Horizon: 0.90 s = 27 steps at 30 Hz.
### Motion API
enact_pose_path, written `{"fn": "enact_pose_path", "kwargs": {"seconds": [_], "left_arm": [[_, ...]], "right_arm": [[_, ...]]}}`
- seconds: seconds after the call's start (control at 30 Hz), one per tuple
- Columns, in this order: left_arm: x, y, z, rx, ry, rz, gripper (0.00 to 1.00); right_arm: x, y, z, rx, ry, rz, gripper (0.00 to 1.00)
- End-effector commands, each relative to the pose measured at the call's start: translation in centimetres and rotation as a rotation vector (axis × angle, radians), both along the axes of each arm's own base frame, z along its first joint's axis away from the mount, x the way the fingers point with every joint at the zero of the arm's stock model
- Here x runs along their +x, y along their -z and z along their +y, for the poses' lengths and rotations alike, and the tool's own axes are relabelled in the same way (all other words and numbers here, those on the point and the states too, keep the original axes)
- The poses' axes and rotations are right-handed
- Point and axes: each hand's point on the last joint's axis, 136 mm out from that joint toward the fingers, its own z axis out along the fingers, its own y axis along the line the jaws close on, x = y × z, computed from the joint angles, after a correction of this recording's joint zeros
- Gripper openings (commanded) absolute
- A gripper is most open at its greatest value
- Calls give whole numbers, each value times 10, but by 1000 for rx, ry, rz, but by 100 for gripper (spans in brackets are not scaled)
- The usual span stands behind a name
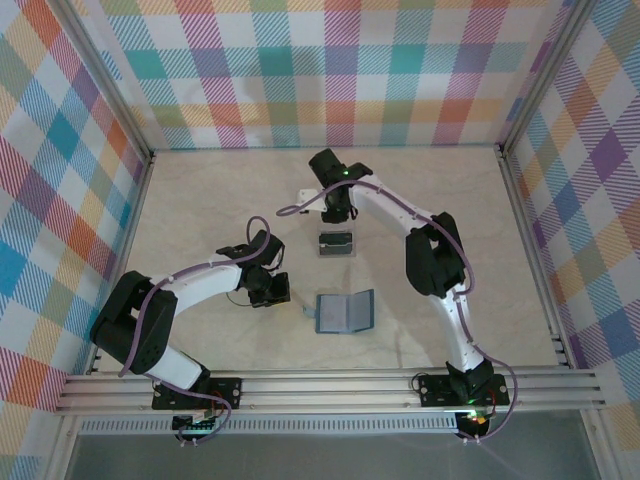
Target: Take the credit cards out of the card holder
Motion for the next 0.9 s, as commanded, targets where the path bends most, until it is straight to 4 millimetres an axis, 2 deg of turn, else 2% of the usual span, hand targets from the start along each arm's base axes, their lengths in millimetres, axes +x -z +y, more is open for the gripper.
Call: {"fn": "enact_pose_path", "kwargs": {"seconds": [0.0,0.23,0.4,0.6,0.87], "left_arm": [[-1,-5,4,-2,-5,6,10],[-1,-8,4,-4,-6,-1,10],[-2,-9,6,2,-3,-4,10],[-2,-9,5,-5,-1,-1,10],[-4,-6,5,-5,-6,3,10]], "right_arm": [[-10,-34,3,85,23,-26,36],[-30,-49,-4,120,39,-29,41],[-57,-41,1,158,0,75,49],[-51,-16,3,131,16,104,58],[-37,3,0,72,42,86,60]]}}
